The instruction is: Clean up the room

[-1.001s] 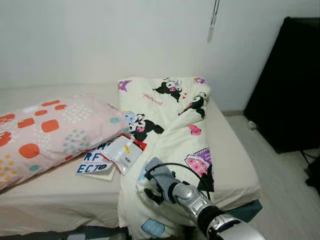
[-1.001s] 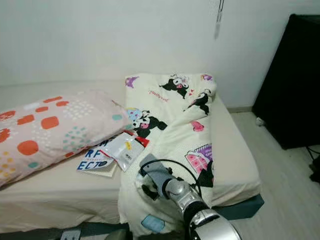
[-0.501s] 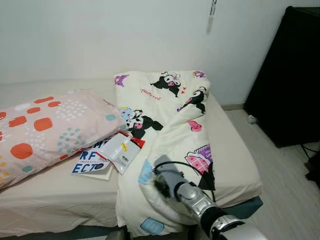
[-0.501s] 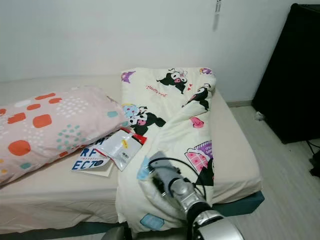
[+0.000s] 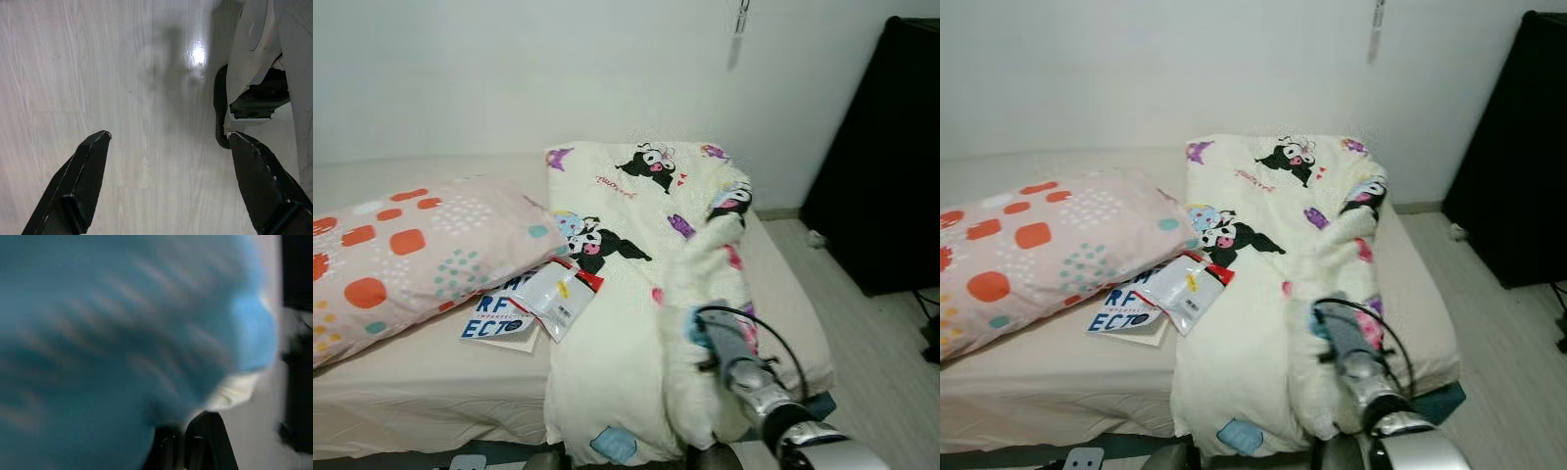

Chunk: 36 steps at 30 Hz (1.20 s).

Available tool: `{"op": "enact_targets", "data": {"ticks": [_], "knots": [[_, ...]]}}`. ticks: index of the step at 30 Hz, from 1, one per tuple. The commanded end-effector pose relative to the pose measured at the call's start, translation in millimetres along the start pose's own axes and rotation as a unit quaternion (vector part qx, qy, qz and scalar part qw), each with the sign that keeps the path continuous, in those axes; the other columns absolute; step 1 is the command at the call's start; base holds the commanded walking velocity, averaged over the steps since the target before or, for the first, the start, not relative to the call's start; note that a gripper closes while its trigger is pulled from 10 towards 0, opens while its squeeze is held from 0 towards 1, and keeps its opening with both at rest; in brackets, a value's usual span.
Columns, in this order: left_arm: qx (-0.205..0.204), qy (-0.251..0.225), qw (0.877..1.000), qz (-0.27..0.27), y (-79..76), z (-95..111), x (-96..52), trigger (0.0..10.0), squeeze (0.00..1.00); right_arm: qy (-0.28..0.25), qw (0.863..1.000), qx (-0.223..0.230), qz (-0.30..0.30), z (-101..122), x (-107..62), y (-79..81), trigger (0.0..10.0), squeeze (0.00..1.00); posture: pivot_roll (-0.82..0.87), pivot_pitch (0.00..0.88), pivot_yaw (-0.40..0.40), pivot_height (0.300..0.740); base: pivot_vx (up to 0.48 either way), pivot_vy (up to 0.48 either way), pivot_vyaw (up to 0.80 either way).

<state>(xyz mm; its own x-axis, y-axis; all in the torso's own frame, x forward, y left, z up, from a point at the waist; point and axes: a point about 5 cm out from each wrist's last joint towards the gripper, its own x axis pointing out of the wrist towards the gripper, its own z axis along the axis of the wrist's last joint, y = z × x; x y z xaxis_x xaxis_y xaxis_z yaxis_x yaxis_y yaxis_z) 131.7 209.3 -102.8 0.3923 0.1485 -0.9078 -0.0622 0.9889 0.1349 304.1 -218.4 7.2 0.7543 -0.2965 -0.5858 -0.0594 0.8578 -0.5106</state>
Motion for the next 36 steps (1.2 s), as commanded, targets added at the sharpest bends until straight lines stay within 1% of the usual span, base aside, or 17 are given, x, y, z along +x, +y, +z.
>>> {"op": "enact_targets", "data": {"ticks": [1,3,5,6,7,8,9,10,11,12,13,15,16,21,34,35,36], "knots": [[-0.002,0.002,1.000,-0.021,-13.8,1,0.2,10.0,0.00,0.046,0.999,-0.023,-0.016,-21,-0.6,-5.6,0.0,0.00,-0.05,0.000,-0.039,0.589,0.000,0.000,0.00],[-0.005,0.001,1.000,-0.024,-13.5,2,0.3,10.0,0.00,0.125,0.980,-0.154,-0.030,-52,-2.3,-35.8,0.0,0.00,-0.06,0.000,-0.046,0.589,0.000,0.000,0.00],[-0.005,0.001,1.000,-0.024,-13.5,2,0.3,10.0,0.00,0.125,0.980,-0.154,-0.030,-52,-2.3,-35.8,0.0,0.00,-0.06,0.000,-0.046,0.589,0.000,0.000,0.00],[-0.006,0.001,1.000,-0.024,-12.2,3,0.4,10.0,0.00,0.172,0.964,-0.202,-0.022,-67,-5.2,-49.8,0.0,0.00,-0.07,0.000,-0.052,0.589,0.000,0.000,0.00],[-0.006,0.001,1.000,-0.024,-12.2,3,0.4,10.0,0.00,0.172,0.964,-0.202,-0.022,-67,-5.2,-49.8,0.0,0.00,-0.07,0.000,-0.052,0.589,0.000,0.000,0.00],[-0.007,0.001,1.000,-0.022,-9.1,4,0.5,10.0,0.00,0.213,0.951,-0.225,-0.016,-78,-8.6,-64.0,0.0,0.00,-0.07,0.000,-0.055,0.589,0.000,0.000,0.00],[-0.007,0.001,1.000,-0.022,-9.1,4,0.5,10.0,0.00,0.213,0.951,-0.225,-0.016,-78,-8.6,-64.0,0.0,0.00,-0.07,0.000,-0.055,0.589,0.000,0.000,0.00],[-0.008,0.001,1.000,-0.021,-6.1,4,0.5,10.0,0.00,0.243,0.942,-0.233,-0.017,-86,-11.7,-78.1,0.0,0.00,-0.07,0.000,-0.057,0.589,0.000,0.000,0.00],[-0.008,0.001,1.000,-0.021,-6.1,4,0.5,10.0,0.00,0.243,0.942,-0.233,-0.017,-86,-11.7,-78.1,0.0,0.00,-0.07,0.000,-0.057,0.589,0.000,0.000,0.00],[-0.011,0.001,1.000,-0.020,-4.3,4,0.5,10.0,0.00,0.264,0.936,-0.234,-0.021,-92,-14.6,-91.5,0.0,0.00,-0.08,0.000,-0.058,0.589,0.000,0.000,0.00],[-0.011,0.001,1.000,-0.020,-4.3,4,0.5,10.0,0.00,0.264,0.936,-0.234,-0.021,-92,-14.6,-91.5,0.0,0.00,-0.08,0.000,-0.058,0.589,0.000,0.000,0.00],[-0.013,0.002,1.000,-0.018,-3.2,2,0.3,10.0,0.00,0.288,0.928,-0.235,-0.027,-102,-19.9,-111.8,0.0,0.00,-0.08,0.000,-0.060,0.589,0.000,0.000,0.00],[-0.013,0.002,1.000,-0.018,-3.2,2,0.3,10.0,0.00,0.288,0.928,-0.235,-0.027,-102,-19.9,-111.8,0.0,0.00,-0.08,0.000,-0.060,0.589,0.000,0.000,0.00],[-0.016,0.005,1.000,-0.017,-7.0,-3,-0.3,10.0,0.00,0.316,0.919,-0.232,-0.046,-114,-27.8,-134.4,0.0,0.00,-0.08,0.000,-0.061,0.589,0.000,0.000,0.00],[-0.013,0.004,0.999,-0.033,-31.0,-2,-0.7,10.0,0.00,0.349,0.907,-0.233,-0.042,-125,-36.4,-150.1,0.0,0.00,-0.07,0.000,-0.050,0.589,0.000,0.000,0.00],[-0.013,0.004,0.999,-0.034,-33.2,-1,-0.7,10.0,0.00,0.350,0.905,-0.238,-0.038,-126,-36.9,-150.6,3.3,0.00,-0.07,0.001,-0.049,0.589,0.000,0.000,0.00],[-0.012,0.004,0.999,-0.034,-34.1,0,-0.7,10.0,0.00,0.351,0.904,-0.241,-0.035,-127,-37.0,-150.4,3.3,0.00,-0.07,0.001,-0.049,0.589,0.000,0.000,0.00]]}}
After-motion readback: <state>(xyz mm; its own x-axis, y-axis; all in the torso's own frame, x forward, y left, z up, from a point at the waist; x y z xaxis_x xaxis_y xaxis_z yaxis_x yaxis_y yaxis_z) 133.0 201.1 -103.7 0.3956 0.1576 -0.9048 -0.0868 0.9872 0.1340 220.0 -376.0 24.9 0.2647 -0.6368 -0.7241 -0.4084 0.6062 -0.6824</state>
